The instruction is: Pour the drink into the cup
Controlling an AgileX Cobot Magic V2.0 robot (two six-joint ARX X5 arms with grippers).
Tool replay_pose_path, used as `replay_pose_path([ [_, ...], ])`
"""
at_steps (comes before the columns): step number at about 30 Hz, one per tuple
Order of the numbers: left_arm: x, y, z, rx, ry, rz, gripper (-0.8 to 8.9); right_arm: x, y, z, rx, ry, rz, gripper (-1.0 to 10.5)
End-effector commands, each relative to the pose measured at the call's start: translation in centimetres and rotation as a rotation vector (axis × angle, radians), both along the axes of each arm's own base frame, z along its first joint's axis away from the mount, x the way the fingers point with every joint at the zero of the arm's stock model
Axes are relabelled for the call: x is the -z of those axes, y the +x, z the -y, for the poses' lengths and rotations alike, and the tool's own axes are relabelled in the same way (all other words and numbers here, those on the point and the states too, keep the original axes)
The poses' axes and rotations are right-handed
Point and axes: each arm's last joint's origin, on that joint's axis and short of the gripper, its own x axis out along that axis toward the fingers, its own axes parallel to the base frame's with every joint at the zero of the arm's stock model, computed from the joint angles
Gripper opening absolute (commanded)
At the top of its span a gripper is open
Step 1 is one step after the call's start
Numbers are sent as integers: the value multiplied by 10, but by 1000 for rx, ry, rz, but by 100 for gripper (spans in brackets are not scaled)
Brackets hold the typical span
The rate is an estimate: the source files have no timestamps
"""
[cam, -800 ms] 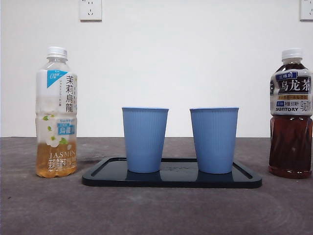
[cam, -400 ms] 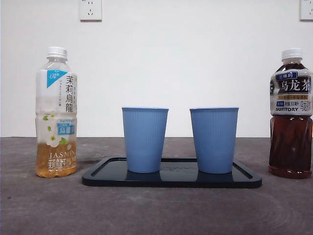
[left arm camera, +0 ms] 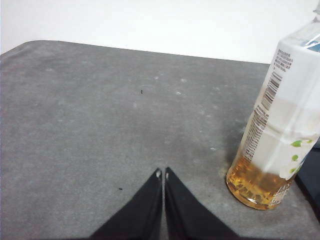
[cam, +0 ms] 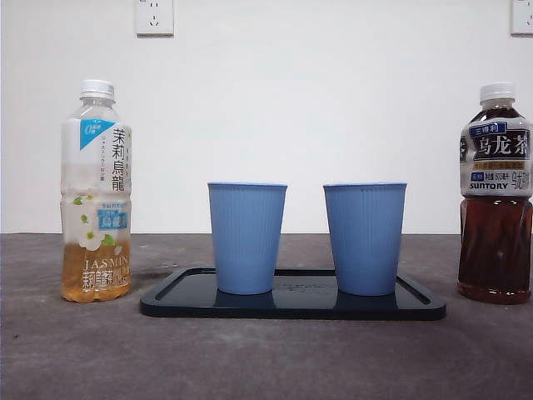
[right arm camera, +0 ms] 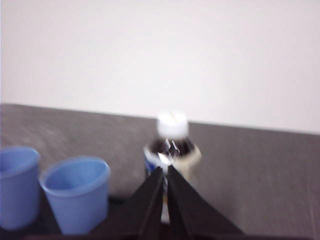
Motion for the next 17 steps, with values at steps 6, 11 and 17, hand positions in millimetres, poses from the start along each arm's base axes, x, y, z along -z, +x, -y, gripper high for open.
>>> replay_pose_path([
  [6, 7, 1, 0, 0, 20, -24, 6, 40, 9, 5, 177, -80, -69, 13],
  [11, 7, 1, 0, 0, 20, -24, 6, 58, 12, 8, 266, -143, -127, 13],
  [17, 7, 1, 0, 0, 20, -24, 6, 63, 11, 9, 297, -146, -179, 13],
])
